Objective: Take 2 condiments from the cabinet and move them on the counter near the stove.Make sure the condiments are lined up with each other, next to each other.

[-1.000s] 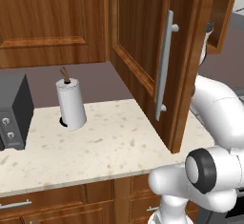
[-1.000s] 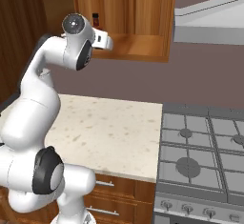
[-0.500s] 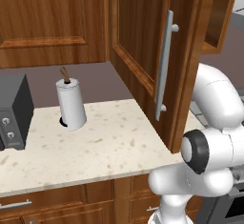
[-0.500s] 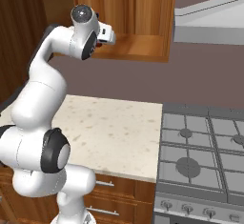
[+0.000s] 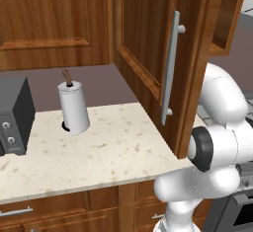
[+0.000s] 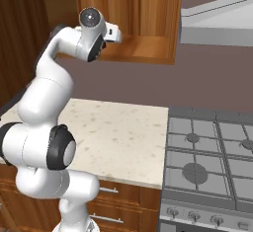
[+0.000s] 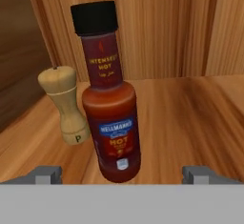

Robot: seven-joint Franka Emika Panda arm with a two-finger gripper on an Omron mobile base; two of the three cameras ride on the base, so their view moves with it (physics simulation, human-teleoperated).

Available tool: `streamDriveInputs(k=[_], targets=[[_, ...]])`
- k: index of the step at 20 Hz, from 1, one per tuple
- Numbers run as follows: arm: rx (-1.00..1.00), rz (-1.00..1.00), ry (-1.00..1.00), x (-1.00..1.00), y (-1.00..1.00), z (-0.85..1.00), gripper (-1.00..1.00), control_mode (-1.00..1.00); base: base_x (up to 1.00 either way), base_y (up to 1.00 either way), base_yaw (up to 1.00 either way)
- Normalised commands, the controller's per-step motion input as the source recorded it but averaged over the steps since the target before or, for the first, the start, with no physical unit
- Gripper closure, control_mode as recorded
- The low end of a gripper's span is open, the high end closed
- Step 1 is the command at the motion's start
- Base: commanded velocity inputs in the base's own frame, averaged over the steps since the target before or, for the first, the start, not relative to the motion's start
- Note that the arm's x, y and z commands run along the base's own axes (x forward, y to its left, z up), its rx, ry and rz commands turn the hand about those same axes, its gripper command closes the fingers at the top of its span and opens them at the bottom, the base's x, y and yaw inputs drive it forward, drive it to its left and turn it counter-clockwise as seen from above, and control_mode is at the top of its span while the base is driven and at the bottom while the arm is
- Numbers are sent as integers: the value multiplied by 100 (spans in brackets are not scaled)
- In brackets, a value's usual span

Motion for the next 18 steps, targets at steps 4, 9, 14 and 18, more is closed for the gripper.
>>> streamDriveInputs(k=[4,9,14,18], targets=[[0,5,1,3,0,7,-100,-100,0,0,0],[0,4,2,5,0,2,-100,-100,0,0,0],[0,3,0,13,0,0,-100,-100,0,0,0],[0,2,0,19,0,0,-100,-100,0,0,0]])
